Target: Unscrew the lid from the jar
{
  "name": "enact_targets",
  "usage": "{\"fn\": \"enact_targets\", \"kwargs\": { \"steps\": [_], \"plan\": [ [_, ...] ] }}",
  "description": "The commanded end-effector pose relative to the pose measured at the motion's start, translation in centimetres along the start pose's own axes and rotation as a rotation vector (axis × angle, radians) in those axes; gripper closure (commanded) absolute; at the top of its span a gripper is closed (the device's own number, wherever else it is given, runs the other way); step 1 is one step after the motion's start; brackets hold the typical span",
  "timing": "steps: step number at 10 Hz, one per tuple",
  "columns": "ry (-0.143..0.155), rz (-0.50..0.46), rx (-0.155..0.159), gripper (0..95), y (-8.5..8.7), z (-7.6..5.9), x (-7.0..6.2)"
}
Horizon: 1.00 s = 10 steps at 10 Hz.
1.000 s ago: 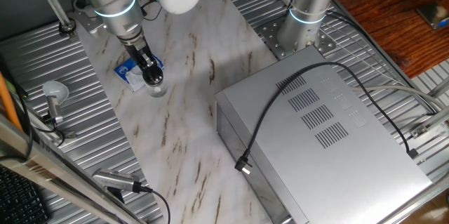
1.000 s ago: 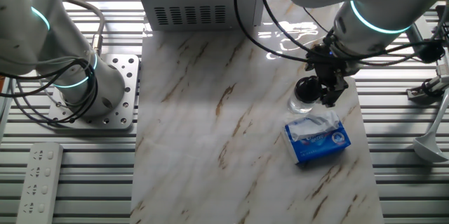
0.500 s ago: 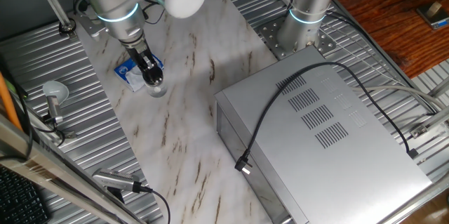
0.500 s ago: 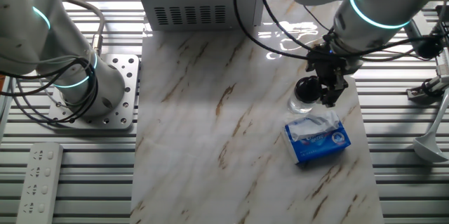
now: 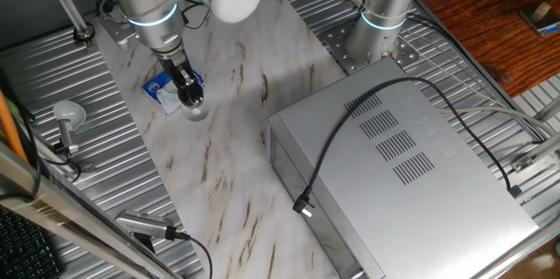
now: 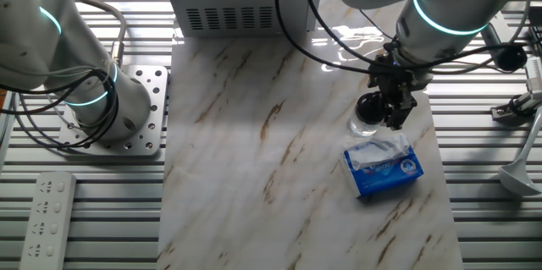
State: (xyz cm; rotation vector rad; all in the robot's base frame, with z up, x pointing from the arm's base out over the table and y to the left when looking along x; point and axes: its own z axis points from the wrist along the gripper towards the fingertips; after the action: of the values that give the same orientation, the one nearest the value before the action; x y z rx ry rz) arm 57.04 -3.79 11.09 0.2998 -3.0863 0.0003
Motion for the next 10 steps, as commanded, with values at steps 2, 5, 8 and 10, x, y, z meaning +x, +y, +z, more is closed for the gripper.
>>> {"fn": "enact_targets", "kwargs": {
  "steps": [2, 5, 8, 10],
  "plan": [
    [-0.002, 0.002, -0.001, 19.0, 0.01, 0.09, -0.07],
    [-0.002, -0.002, -0.002, 19.0, 0.0, 0.33, -0.07],
    [-0.003, -0.009, -0.003, 19.0, 0.02, 0.5, -0.09],
    [-0.009, -0.009, -0.002, 19.0, 0.1, 0.6, -0.13]
  ]
}}
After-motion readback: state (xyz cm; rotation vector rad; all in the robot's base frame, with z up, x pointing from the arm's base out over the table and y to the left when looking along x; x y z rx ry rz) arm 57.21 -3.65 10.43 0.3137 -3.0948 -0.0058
